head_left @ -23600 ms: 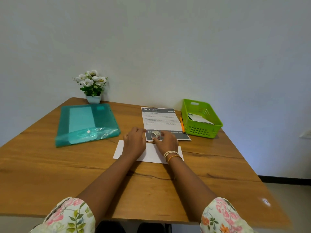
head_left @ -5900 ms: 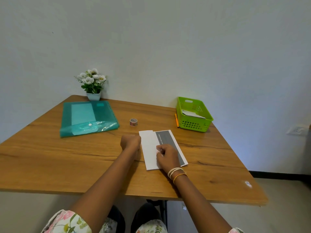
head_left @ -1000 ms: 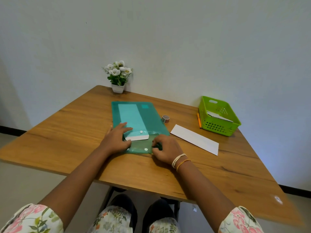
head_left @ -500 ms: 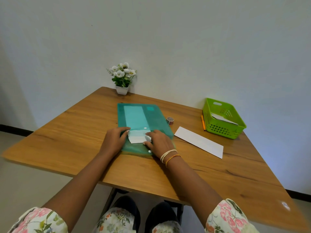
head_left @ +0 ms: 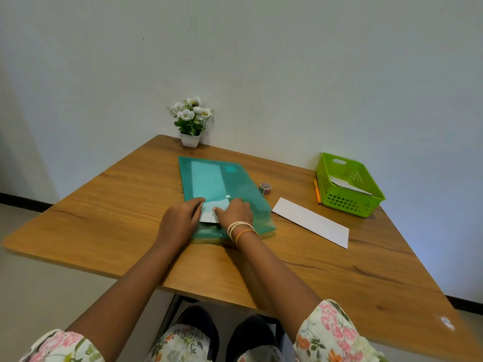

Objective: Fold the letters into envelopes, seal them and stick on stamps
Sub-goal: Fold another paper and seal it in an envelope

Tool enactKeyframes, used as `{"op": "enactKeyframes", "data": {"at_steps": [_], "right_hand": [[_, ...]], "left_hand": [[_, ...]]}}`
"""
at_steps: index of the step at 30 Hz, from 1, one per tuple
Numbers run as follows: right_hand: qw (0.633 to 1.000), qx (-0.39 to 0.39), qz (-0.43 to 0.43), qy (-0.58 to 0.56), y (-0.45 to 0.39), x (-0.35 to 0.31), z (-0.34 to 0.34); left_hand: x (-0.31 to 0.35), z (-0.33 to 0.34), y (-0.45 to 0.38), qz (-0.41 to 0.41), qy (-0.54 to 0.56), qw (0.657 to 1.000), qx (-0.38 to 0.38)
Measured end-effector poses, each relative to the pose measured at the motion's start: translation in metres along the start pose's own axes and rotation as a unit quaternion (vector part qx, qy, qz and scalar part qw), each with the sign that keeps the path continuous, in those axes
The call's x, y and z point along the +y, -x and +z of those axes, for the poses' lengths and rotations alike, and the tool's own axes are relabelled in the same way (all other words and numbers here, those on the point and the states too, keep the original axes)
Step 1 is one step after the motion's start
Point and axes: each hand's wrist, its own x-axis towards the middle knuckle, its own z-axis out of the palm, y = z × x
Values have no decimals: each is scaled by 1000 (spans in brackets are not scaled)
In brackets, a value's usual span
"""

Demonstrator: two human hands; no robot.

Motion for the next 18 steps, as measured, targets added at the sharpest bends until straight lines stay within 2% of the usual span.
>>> {"op": "enactKeyframes", "data": {"at_steps": [10,14,17,18], "right_hand": [[976,-77,101,-178,-14,-14,-5],[935,-133,150,-291,-17,-8,-15],[915,-196,159,-314,-15,4,-40],[896,-220,175,-342,-13,11,-49]], "left_hand": [[3,-2,2,25,-20,999,10],[4,0,2,-1,-7,1000,1],[1,2,1,-31,2,999,-10],[-1,4,0,-41,2,999,-16]]}}
